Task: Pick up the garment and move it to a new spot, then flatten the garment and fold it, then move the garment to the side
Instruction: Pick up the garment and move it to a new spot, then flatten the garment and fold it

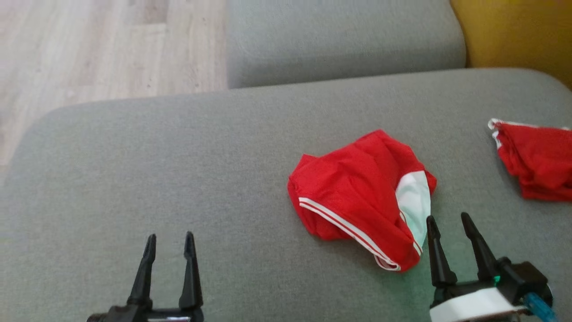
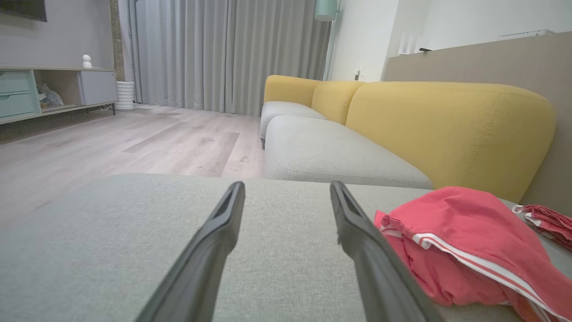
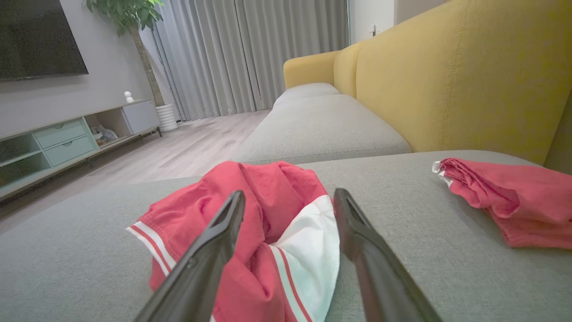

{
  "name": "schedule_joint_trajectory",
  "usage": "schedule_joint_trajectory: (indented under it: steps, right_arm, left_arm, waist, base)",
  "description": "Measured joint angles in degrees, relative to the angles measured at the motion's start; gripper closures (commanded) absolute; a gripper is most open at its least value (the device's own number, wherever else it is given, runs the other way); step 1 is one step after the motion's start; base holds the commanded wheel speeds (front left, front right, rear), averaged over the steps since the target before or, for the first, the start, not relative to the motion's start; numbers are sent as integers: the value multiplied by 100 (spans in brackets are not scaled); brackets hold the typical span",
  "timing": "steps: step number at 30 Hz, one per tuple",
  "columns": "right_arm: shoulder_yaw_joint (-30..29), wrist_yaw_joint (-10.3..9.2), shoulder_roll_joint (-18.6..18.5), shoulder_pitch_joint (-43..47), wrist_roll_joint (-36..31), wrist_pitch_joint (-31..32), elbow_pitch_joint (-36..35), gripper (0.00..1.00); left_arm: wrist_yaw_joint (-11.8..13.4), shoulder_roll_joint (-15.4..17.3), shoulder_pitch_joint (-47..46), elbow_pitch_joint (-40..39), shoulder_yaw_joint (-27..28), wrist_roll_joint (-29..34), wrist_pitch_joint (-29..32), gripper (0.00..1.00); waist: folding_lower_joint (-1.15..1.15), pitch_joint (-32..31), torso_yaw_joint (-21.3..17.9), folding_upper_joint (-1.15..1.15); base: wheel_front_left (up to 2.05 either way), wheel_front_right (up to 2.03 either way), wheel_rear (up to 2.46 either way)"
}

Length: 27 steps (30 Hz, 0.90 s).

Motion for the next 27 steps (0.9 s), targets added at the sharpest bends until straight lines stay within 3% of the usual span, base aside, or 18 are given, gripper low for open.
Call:
schedule_joint_trajectory:
  steps: [27]
  right_arm:
    - [21, 0, 4, 162, 7, 0, -11, 0]
  left_arm:
    - [124, 7, 157, -99, 44, -97, 0, 0]
  waist:
    - [1, -103, 106, 0]
  base:
    - [0, 0, 0]
